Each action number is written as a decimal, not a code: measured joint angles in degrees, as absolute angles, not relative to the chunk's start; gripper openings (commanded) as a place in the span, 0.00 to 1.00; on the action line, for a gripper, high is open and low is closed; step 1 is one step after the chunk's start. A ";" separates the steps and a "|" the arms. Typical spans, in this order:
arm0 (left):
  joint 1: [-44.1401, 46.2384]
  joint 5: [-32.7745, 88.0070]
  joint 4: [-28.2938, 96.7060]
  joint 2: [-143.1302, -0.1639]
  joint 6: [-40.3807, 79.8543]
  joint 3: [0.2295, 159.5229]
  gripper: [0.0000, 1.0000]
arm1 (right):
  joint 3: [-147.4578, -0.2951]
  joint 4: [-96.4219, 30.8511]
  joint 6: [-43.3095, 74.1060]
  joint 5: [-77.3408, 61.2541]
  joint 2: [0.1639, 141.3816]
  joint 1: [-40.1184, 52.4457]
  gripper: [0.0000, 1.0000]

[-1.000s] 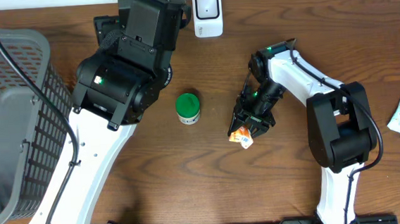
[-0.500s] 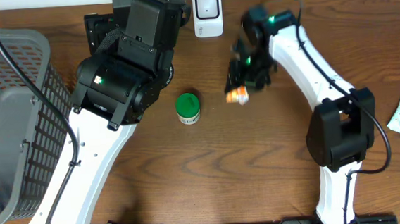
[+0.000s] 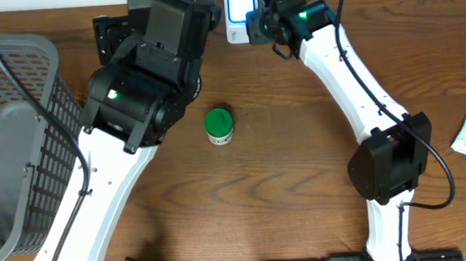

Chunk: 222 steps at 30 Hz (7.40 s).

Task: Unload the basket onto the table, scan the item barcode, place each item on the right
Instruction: 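Hold the orange-and-white pack over the scanner window, then move the pack right and drop it at the table edge, then reach the right gripper down over the green-capped bottle, then grasp the green-capped bottle with the right gripper and lift it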

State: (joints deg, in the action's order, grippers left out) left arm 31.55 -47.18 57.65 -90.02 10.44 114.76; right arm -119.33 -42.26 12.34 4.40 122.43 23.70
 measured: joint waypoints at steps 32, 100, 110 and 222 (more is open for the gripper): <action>31.55 -48.40 56.84 -77.41 10.46 114.72 0.81 | -117.93 11.66 0.34 13.69 147.92 24.25 0.38; 31.53 -48.40 58.15 -77.43 10.46 114.72 0.80 | -117.67 -51.33 2.57 9.80 136.49 -40.18 0.99; 31.53 -48.40 58.15 -77.43 10.46 114.72 0.80 | -119.61 -52.45 6.63 -25.41 116.57 -33.93 0.99; 31.53 -48.40 58.15 -77.43 10.46 114.72 0.81 | -119.77 -78.39 26.55 0.03 139.26 36.67 0.77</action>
